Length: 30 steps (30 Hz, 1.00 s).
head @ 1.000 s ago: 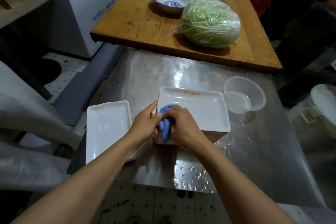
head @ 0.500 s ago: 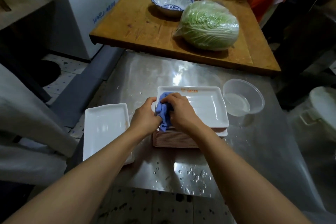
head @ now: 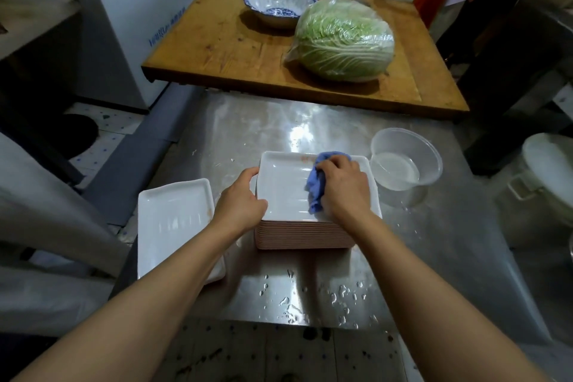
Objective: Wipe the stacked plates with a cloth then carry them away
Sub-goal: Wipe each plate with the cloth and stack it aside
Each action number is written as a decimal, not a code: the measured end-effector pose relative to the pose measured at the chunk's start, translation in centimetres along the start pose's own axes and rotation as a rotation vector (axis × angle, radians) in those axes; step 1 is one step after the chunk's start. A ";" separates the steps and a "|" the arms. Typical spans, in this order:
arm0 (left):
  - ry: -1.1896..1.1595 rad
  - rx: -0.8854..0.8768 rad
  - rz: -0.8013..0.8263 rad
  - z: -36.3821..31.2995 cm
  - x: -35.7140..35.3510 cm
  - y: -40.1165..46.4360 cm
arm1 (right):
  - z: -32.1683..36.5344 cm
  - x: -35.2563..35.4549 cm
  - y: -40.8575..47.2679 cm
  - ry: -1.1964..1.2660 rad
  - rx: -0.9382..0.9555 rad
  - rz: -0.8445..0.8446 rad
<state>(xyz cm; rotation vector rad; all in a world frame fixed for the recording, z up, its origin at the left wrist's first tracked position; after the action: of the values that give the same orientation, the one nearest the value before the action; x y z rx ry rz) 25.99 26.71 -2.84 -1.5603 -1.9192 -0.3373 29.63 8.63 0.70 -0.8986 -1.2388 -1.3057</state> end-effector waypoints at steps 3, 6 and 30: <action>0.002 0.005 -0.016 0.0 0.1 -0.1 | -2.7 0.9 -0.7 -0.094 -0.076 0.033; 0.003 0.008 -0.027 0.2 0.0 0.0 | -3.0 1.2 -2.4 -0.120 -0.074 0.089; 0.178 -0.060 -0.155 -0.5 0.4 -0.7 | -3.5 3.9 -7.3 -0.144 0.068 0.121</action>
<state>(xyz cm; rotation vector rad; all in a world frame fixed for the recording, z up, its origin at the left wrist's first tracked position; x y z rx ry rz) 25.49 26.55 -2.06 -1.3724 -1.9088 -0.5854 22.44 3.58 2.65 -1.0170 -1.3111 -1.1124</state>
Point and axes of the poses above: each hand's wrist, its own y-axis towards the middle knuckle, its own x-axis out of the back of the hand, z = x × y, the point moved 8 cm from there along y, towards the middle knuckle, and after that the axes turned 8 degrees about -z, right-handed, at the moved point
